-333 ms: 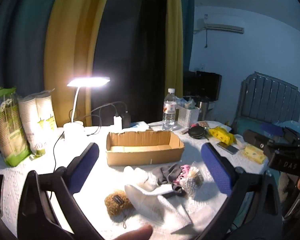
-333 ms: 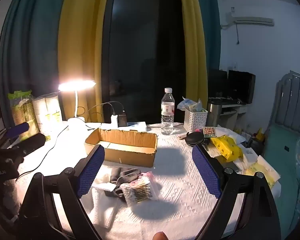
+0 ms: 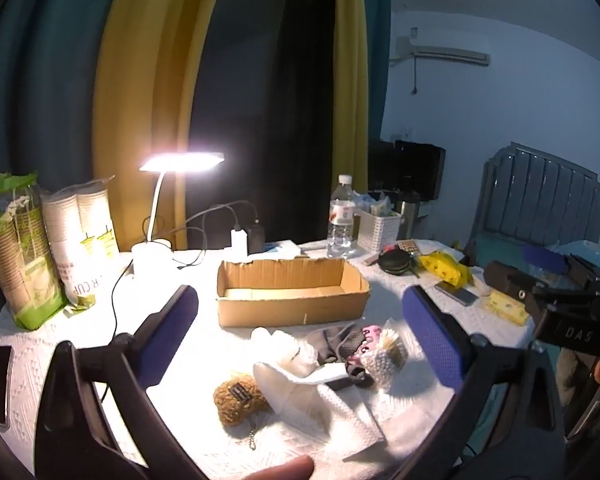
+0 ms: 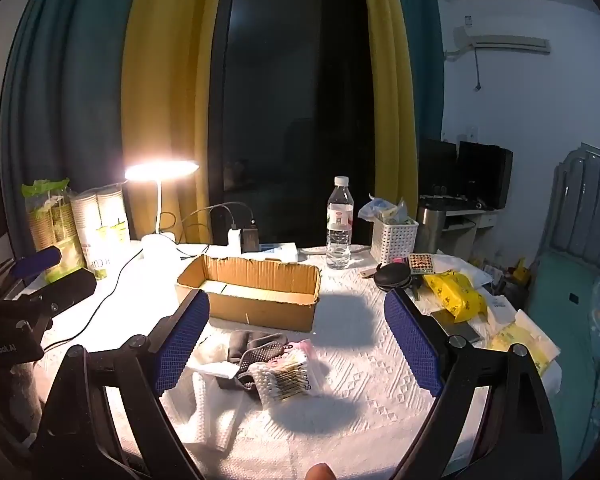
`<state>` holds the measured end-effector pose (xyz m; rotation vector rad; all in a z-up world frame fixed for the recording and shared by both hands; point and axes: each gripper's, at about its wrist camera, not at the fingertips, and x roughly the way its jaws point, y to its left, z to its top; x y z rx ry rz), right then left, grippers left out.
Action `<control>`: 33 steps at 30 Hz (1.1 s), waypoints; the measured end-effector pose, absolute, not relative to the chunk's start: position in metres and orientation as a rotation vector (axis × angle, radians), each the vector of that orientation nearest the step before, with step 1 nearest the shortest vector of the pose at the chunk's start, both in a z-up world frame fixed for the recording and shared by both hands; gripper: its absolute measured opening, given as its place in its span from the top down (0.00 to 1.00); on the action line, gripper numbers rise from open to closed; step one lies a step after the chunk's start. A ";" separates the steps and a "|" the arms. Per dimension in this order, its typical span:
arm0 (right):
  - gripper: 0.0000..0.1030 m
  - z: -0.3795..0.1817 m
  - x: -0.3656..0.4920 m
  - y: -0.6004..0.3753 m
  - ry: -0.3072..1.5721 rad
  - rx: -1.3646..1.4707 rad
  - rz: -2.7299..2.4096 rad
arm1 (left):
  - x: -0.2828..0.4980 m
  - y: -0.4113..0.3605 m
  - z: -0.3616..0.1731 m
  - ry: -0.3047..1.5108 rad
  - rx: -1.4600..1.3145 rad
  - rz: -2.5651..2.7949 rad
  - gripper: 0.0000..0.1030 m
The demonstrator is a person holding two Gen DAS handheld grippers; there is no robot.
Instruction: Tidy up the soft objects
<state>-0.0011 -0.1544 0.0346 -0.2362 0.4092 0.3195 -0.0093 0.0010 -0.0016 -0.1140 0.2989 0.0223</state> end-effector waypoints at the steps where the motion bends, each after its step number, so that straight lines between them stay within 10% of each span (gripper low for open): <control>1: 0.11 0.035 0.000 -0.157 0.409 -0.236 0.321 | -0.009 0.001 -0.002 0.302 -0.117 0.023 0.01; 33: 0.11 0.022 0.023 -0.184 0.454 -0.220 0.356 | -0.013 0.003 -0.007 0.309 -0.122 0.028 0.01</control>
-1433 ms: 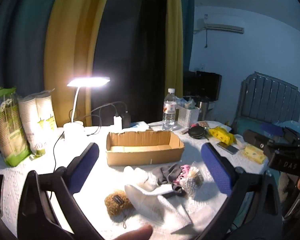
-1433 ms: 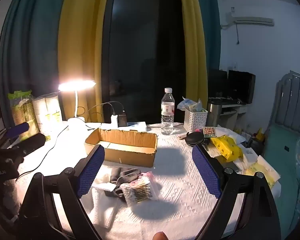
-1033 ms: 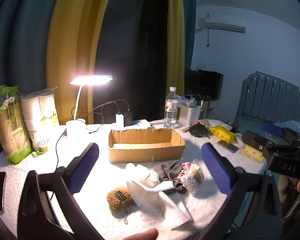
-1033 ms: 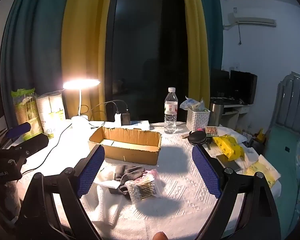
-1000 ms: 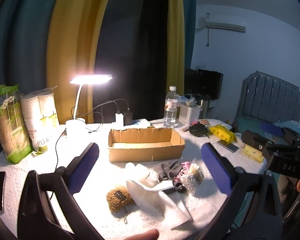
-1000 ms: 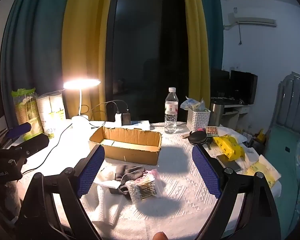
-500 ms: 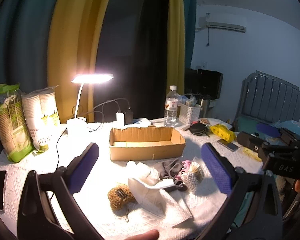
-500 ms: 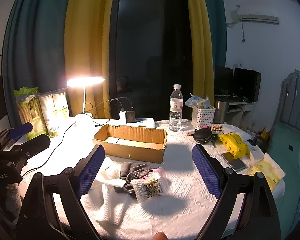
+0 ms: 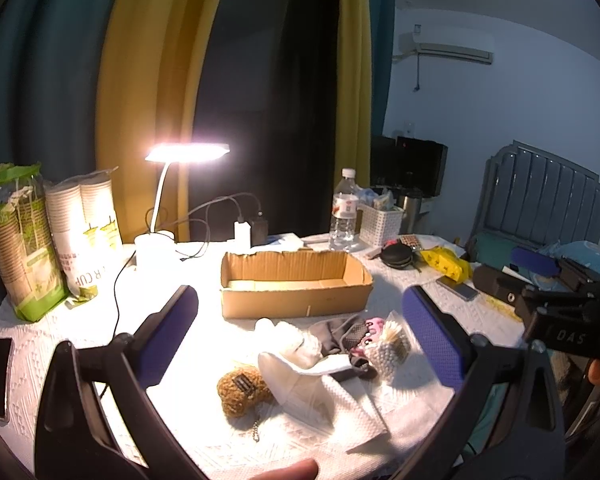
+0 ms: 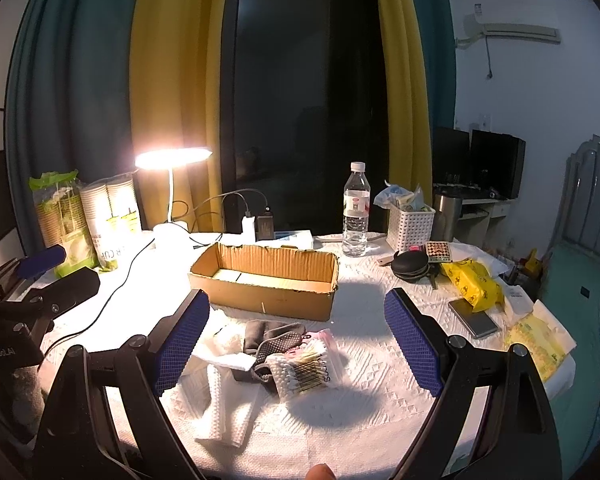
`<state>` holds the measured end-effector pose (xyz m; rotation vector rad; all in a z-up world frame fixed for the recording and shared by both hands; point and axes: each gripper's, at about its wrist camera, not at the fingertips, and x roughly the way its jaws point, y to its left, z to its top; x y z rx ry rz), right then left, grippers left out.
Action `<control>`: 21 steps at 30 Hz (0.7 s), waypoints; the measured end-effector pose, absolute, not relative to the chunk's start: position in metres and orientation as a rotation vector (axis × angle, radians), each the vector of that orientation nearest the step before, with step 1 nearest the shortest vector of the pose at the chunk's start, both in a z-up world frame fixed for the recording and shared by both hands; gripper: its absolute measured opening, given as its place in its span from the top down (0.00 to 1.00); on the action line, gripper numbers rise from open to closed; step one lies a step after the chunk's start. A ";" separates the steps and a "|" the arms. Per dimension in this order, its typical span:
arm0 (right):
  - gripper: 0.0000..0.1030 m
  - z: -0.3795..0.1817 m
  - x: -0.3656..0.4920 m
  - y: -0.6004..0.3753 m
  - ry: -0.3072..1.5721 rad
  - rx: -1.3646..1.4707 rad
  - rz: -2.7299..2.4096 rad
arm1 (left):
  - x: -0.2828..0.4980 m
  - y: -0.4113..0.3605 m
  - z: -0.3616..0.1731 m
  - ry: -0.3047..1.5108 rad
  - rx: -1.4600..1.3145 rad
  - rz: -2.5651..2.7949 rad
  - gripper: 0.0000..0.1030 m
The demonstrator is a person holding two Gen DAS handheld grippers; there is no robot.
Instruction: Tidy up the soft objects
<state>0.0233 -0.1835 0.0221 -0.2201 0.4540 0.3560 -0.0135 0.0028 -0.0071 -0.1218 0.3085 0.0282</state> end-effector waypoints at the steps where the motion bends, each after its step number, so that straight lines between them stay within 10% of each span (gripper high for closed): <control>1: 0.11 0.022 0.023 -0.183 0.455 -0.220 0.357 | -0.014 0.003 -0.007 0.309 -0.123 0.028 0.01; 21: 0.11 0.014 0.030 -0.175 0.488 -0.234 0.366 | -0.013 0.011 -0.014 0.331 -0.137 0.029 0.01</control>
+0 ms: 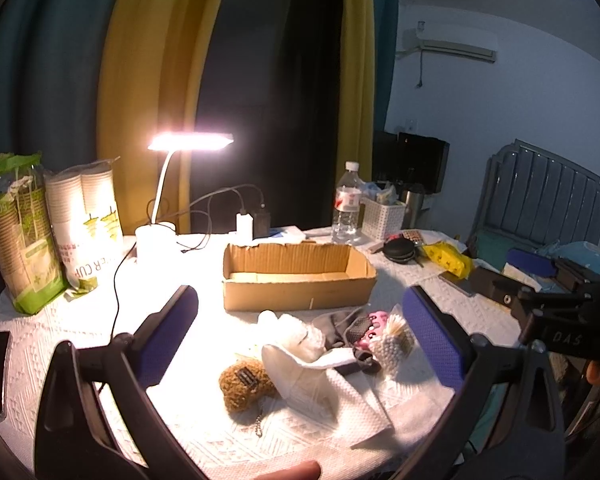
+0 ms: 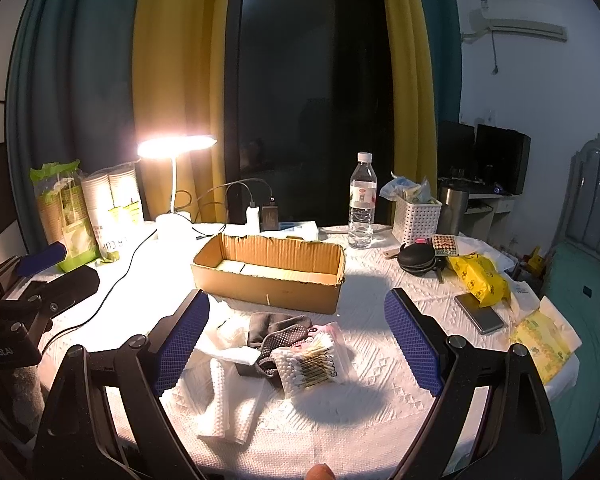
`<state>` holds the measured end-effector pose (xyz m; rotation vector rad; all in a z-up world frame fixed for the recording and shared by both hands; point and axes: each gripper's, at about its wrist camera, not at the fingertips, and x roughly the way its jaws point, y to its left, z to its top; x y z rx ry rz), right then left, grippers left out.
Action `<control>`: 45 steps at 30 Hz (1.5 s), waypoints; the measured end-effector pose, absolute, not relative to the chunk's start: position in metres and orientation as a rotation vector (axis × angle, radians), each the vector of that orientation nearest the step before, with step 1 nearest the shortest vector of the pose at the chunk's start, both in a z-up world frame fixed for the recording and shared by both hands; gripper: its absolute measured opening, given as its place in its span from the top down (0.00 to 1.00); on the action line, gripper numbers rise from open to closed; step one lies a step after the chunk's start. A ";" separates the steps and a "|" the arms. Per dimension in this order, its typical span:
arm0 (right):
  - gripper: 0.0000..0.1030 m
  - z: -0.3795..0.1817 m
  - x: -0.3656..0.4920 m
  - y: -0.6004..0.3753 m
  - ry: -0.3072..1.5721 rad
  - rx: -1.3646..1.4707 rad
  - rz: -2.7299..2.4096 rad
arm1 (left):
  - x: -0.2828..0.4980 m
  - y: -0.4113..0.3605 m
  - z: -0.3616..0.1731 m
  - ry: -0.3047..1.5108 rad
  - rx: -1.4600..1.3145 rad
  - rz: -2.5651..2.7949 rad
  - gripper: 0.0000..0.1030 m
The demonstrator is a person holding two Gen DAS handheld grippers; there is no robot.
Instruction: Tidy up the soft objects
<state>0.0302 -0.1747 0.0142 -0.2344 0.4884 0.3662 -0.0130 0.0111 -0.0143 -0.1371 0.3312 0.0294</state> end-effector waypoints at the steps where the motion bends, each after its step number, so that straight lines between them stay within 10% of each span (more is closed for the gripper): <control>1: 0.11 0.014 0.030 -0.175 0.488 -0.235 0.365 | -0.013 0.012 -0.014 0.333 -0.138 0.030 0.01; 45: 0.11 -0.072 0.109 -0.196 0.739 -0.176 0.331 | 0.072 0.017 -0.092 0.599 -0.123 0.056 0.01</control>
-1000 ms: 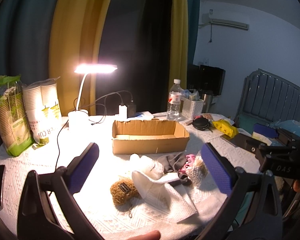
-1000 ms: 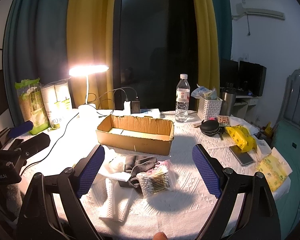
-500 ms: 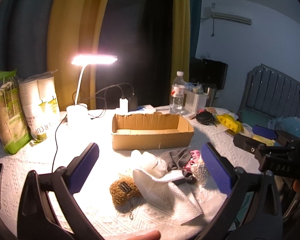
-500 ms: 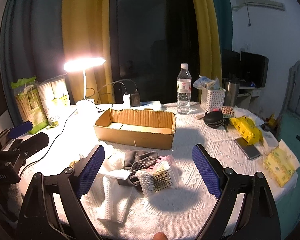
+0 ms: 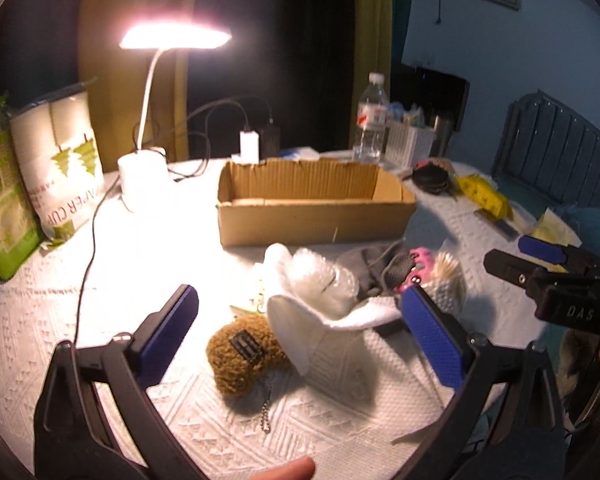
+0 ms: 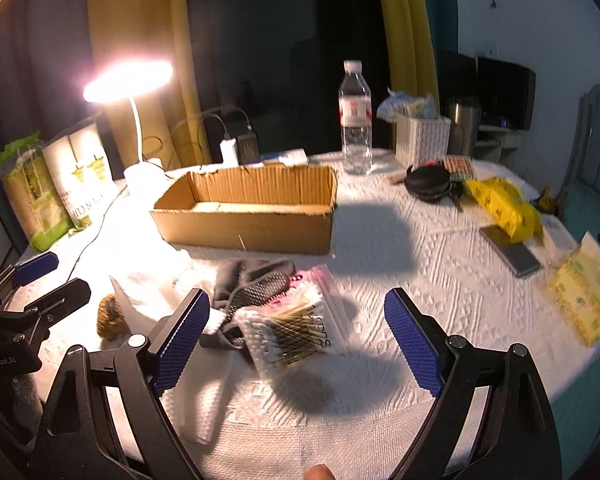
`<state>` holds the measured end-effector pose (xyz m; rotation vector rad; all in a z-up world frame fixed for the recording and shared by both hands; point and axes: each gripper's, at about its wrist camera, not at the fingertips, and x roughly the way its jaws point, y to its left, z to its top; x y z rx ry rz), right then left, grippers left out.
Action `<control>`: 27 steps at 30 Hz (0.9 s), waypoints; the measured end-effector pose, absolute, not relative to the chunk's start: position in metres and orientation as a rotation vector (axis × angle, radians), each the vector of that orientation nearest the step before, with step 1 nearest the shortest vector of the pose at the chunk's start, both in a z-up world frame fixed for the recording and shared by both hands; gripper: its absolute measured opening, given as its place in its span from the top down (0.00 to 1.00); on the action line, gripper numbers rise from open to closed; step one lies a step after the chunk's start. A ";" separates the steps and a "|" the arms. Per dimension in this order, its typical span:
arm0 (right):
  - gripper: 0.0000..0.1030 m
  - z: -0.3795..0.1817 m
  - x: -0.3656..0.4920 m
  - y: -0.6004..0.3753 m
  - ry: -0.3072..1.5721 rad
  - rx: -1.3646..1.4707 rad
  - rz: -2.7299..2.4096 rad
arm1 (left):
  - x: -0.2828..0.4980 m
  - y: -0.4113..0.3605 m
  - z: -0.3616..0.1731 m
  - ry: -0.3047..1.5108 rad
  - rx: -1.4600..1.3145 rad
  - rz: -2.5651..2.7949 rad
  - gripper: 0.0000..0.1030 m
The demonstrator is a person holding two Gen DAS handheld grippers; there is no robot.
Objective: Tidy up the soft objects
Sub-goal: 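Grasp the white towel with the left tool while the right tool grasps the cotton-swab bag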
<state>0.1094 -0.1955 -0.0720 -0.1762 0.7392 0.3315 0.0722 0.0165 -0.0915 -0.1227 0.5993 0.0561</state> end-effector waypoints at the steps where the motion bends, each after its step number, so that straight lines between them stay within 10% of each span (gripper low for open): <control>1: 0.11 -0.075 0.111 -0.196 0.748 -0.174 0.331 | 0.077 0.016 -0.095 0.611 -0.119 0.056 0.01; 7: 0.11 -0.098 0.131 -0.200 0.815 -0.162 0.331 | 0.104 0.020 -0.116 0.681 -0.116 0.050 0.02; 24: 0.11 -0.148 0.161 -0.200 0.953 -0.102 0.395 | 0.132 0.025 -0.141 0.793 -0.140 -0.008 0.81; 27: 0.43 -0.145 0.158 -0.201 0.955 -0.073 0.433 | 0.125 0.024 -0.130 0.767 -0.140 -0.017 0.87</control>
